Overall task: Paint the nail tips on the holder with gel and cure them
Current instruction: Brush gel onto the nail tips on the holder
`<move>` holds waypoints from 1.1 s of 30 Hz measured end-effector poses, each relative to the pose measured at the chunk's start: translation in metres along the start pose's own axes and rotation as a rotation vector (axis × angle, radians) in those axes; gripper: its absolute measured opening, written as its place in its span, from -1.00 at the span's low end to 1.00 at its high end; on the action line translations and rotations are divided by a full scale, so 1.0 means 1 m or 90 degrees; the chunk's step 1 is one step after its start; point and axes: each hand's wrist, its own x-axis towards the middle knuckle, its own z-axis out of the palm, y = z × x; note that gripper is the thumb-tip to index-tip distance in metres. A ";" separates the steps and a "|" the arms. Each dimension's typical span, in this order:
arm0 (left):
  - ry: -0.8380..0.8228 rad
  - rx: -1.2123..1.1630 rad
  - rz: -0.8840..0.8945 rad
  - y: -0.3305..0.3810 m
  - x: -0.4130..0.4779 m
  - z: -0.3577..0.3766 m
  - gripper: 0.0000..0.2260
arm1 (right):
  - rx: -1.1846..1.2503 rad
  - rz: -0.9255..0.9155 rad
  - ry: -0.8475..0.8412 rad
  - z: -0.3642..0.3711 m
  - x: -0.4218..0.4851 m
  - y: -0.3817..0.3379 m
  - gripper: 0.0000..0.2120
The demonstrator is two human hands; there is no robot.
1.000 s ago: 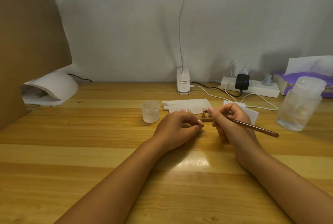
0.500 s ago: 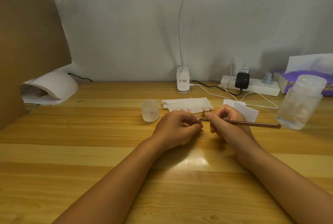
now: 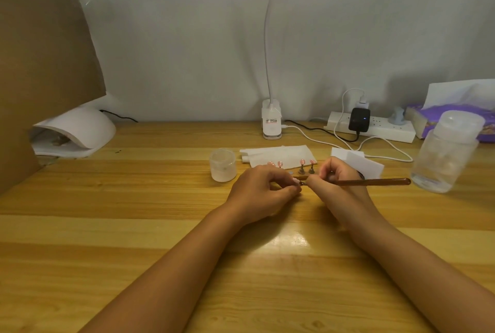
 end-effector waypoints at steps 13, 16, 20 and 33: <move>0.002 -0.045 0.021 -0.005 0.001 0.000 -0.91 | 0.072 0.019 -0.002 -0.002 -0.001 -0.002 -0.84; 0.010 -0.048 0.019 -0.005 0.002 0.001 -0.92 | 0.069 -0.007 0.000 -0.002 -0.002 -0.002 -0.89; 0.015 -0.048 0.015 -0.007 0.003 0.001 -0.93 | 0.094 0.019 0.002 -0.002 -0.002 -0.004 -0.84; 0.004 -0.072 0.006 -0.009 0.003 0.002 -0.92 | 0.060 0.037 -0.015 -0.002 -0.003 -0.005 -0.82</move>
